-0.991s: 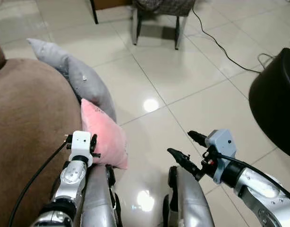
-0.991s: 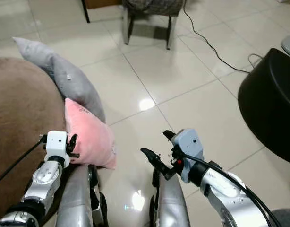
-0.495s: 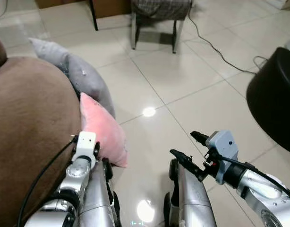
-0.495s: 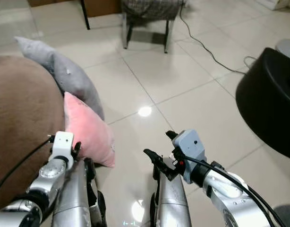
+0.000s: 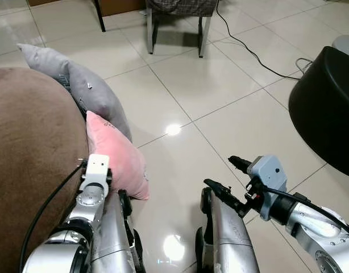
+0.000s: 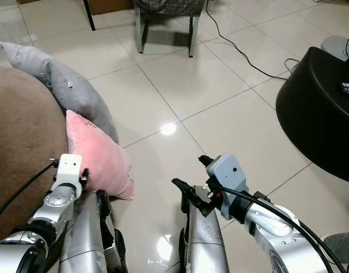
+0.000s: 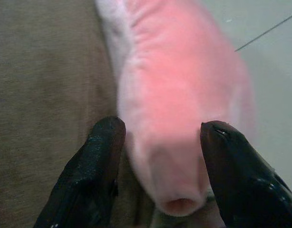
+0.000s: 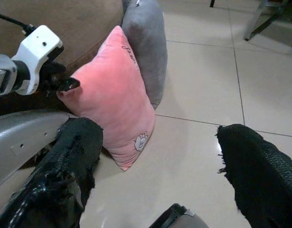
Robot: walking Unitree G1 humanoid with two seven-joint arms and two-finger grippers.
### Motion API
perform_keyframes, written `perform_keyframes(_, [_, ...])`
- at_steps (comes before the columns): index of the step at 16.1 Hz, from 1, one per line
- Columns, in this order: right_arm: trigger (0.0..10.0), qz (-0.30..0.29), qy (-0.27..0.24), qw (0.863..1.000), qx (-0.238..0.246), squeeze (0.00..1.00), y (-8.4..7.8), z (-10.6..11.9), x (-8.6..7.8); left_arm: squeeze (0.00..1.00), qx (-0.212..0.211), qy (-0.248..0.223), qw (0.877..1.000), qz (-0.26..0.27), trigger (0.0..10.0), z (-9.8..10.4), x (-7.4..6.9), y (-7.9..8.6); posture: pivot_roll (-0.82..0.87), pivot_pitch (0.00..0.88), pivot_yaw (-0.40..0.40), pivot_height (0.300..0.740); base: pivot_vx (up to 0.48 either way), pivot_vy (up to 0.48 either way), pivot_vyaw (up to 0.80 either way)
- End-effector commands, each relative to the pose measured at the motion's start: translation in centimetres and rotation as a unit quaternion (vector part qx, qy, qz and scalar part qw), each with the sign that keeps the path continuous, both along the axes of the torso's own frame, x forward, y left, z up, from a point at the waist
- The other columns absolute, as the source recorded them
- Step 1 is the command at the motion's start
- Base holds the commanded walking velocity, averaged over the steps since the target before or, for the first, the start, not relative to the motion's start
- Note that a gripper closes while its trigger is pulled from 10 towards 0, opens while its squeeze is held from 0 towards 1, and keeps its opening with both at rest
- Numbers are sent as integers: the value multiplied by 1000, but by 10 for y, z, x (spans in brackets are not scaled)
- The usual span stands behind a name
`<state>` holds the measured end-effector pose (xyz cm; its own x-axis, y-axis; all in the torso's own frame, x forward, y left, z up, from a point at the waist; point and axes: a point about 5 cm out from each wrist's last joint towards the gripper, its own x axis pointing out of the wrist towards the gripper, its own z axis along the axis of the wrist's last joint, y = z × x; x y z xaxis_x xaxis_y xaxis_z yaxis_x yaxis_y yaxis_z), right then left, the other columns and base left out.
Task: Move the pillow to the sofa from floor
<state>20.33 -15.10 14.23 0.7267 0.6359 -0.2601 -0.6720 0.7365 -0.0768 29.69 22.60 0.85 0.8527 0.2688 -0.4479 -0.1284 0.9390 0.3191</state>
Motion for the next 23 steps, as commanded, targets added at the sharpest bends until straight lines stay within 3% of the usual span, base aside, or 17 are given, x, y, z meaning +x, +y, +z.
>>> perform_keyframes(1, [10000,13,-2,1000,0,0,3,5,-4,0,16,26,999,9,10000,-7,-7,4,-215,180,-41,530,0,0,0])
perform_keyframes(2, [10000,18,0,1000,0,0,4,5,-4,0,8,30,999,15,10000,-8,-8,5,-216,180,-41,530,0,0,0])
perform_keyframes(4, [10000,28,6,1000,0,0,5,6,-7,0,-46,43,998,20,10000,-13,-10,1,-222,188,-43,530,0,0,0])
perform_keyframes(8, [10000,37,7,999,-2,0,7,10,-7,0,-62,72,995,21,10000,-20,-15,-2,-249,207,-45,530,0,0,0])
perform_keyframes(12, [10000,39,7,999,-1,0,8,15,-11,0,-44,76,996,25,10000,-21,-18,1,-262,222,-60,530,0,0,0])
perform_keyframes(16, [10000,23,10,999,26,0,8,18,-13,0,-37,25,998,42,10000,-12,-12,7,-258,215,-67,510,0,0,0])
perform_keyframes(20, [10000,20,1,1000,20,0,9,21,-11,0,-29,33,998,34,10000,-12,-12,7,-261,227,-66,495,0,0,0])
perform_keyframes(23, [10000,22,-2,1000,20,0,9,24,-13,0,4,46,998,46,10000,-13,-15,13,-278,221,-62,495,0,0,0])
